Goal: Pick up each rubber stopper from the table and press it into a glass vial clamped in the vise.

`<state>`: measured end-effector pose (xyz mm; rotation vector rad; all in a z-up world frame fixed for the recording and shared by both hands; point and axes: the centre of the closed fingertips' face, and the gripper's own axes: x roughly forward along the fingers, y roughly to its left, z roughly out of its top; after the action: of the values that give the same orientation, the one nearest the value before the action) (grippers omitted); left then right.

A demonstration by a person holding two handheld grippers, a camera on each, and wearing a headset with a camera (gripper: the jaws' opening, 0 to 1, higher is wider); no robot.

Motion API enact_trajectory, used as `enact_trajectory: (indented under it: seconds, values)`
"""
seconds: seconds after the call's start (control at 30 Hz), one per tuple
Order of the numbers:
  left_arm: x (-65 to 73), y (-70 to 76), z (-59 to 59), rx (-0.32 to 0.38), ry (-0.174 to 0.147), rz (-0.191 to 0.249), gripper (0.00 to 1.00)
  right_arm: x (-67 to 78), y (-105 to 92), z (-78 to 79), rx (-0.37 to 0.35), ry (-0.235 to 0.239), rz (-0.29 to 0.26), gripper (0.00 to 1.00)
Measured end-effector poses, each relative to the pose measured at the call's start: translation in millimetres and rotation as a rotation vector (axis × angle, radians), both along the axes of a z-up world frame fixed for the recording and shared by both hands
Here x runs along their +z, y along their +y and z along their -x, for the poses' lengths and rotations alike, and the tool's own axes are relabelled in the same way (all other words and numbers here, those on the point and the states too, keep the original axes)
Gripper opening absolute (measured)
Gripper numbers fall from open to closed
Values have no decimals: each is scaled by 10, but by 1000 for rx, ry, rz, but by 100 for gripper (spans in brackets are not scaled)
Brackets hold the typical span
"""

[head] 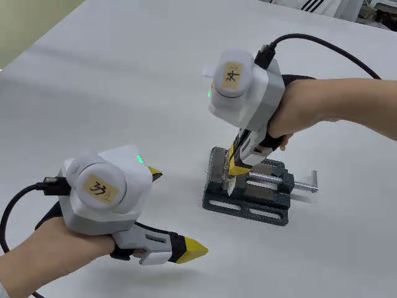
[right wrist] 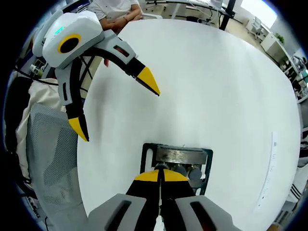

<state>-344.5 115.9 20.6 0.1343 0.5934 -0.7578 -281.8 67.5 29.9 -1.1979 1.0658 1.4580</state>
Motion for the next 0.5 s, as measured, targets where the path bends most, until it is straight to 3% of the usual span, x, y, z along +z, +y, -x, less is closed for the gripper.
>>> enact_trajectory:
  seconds: [0.4, 0.5]
  values:
    - [-16, 38, 0, 8, 1, 1, 87, -14, -20, -15, -68, 20, -59, 0]
    - [-13, 39, -11, 6, -2, -1, 87, -19, 1, -24, -87, 22, -50, 0]
